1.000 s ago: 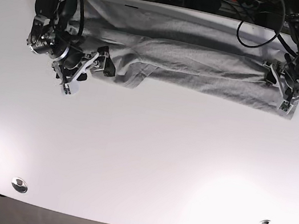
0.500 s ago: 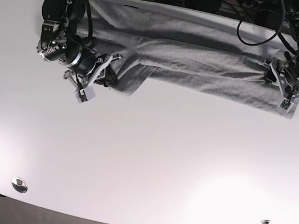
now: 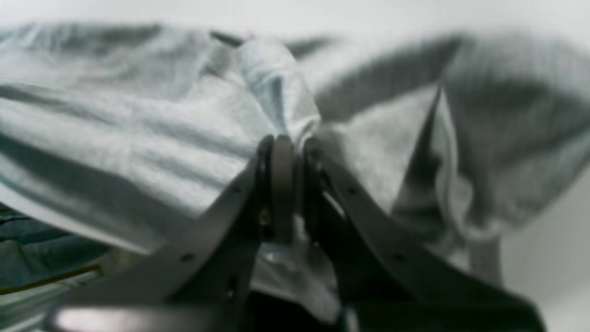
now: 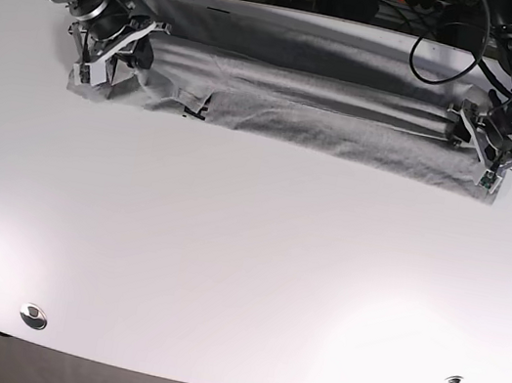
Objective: Fold the T-shirt properly
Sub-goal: 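Tuck the sleeve under the fold with the right gripper, then fold the strip's end with the left gripper toward the right gripper, then fold the grey strip's other end with the right gripper onto the middle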
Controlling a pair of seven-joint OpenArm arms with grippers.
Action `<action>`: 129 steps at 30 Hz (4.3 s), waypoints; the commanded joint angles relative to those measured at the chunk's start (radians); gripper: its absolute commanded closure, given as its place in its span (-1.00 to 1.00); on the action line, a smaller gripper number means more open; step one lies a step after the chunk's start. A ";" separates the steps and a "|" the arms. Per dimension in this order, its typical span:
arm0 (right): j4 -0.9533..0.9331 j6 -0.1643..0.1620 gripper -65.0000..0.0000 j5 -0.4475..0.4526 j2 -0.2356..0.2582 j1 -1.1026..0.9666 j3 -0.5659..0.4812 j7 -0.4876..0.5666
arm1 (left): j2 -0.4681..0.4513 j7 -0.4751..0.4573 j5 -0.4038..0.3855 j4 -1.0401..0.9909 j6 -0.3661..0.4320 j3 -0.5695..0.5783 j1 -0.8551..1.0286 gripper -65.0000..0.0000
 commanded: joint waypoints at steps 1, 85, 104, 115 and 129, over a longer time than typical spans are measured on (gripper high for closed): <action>0.023 -0.008 0.92 -0.009 -0.009 -0.022 0.037 0.019 | -0.015 0.032 0.048 -0.003 0.007 -0.002 0.003 -0.16; -0.315 0.033 0.89 -0.247 0.077 0.346 -0.113 0.057 | 0.207 0.259 -0.265 0.336 0.007 0.353 -0.102 0.93; -0.315 0.033 0.89 -0.158 0.082 0.340 -0.113 0.056 | 0.273 0.130 -0.274 0.320 0.199 0.689 -0.161 -0.12; -0.131 0.030 0.71 -0.072 0.078 0.362 -0.079 0.054 | 0.195 0.126 -0.271 0.356 0.198 0.450 -0.156 -0.10; -0.589 0.030 -1.00 0.296 0.131 0.429 0.337 -0.096 | 0.146 0.126 -0.266 0.002 0.007 0.176 -0.139 0.89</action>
